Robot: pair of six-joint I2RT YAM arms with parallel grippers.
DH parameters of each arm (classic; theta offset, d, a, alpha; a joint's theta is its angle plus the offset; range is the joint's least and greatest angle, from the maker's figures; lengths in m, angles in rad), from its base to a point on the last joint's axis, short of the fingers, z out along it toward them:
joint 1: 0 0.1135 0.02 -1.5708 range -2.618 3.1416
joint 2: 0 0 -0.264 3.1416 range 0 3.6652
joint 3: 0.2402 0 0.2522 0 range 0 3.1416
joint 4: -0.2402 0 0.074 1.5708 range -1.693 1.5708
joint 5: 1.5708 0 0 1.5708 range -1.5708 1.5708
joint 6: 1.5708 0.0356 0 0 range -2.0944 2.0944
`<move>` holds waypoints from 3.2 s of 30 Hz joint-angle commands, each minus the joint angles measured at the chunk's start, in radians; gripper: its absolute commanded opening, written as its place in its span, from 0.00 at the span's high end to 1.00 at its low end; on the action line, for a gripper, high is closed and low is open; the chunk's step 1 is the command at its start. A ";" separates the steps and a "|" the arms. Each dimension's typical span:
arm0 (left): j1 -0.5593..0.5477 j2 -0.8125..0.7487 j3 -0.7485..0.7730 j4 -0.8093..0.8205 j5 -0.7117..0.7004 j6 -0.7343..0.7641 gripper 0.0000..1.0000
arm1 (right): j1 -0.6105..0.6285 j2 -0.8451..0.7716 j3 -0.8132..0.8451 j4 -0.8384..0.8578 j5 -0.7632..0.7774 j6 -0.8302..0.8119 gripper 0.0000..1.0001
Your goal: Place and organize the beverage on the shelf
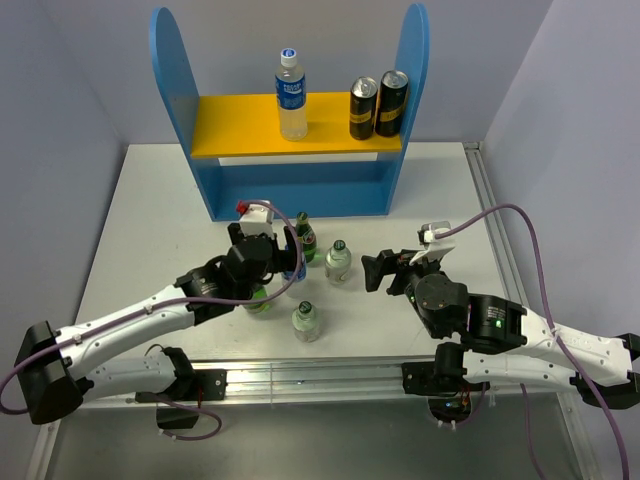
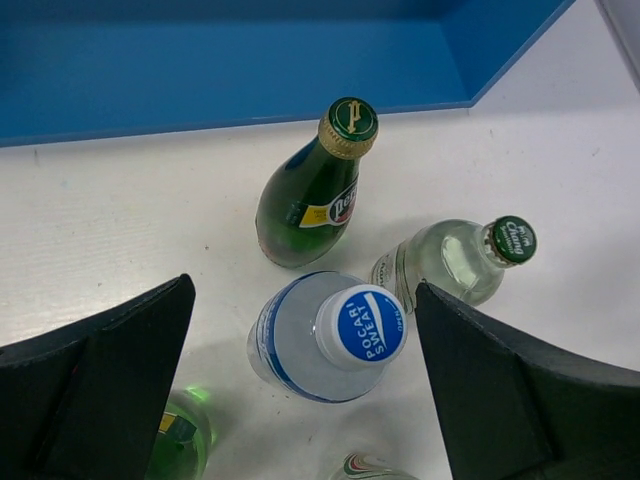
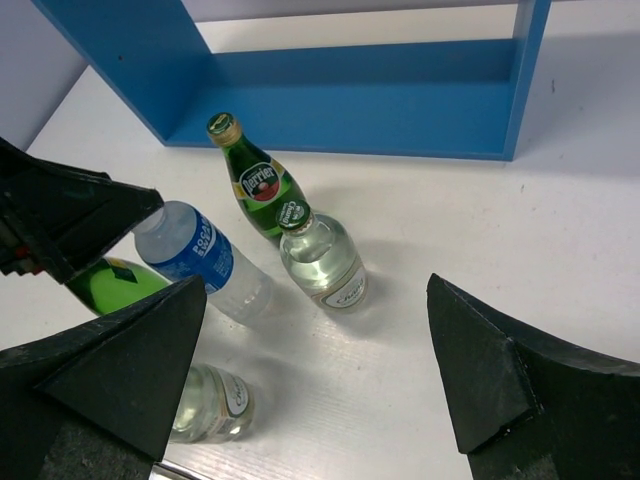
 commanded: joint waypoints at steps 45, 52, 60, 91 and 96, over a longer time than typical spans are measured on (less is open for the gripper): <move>-0.089 0.235 0.063 -0.048 -0.211 -0.169 1.00 | 0.007 0.020 -0.012 -0.010 0.056 0.039 0.02; -0.098 0.163 0.319 -0.280 -0.284 -0.106 1.00 | 0.007 0.013 -0.013 -0.005 0.056 0.036 0.02; -0.072 0.201 0.738 -0.365 -0.343 0.165 1.00 | 0.006 -0.004 -0.013 0.001 0.059 0.032 0.02; 0.434 0.701 1.407 -0.289 -0.068 0.314 1.00 | 0.027 0.005 -0.030 0.007 0.044 0.041 0.02; 0.505 0.742 1.424 -0.328 0.050 0.260 0.98 | 0.032 0.008 -0.032 0.009 0.044 0.039 0.02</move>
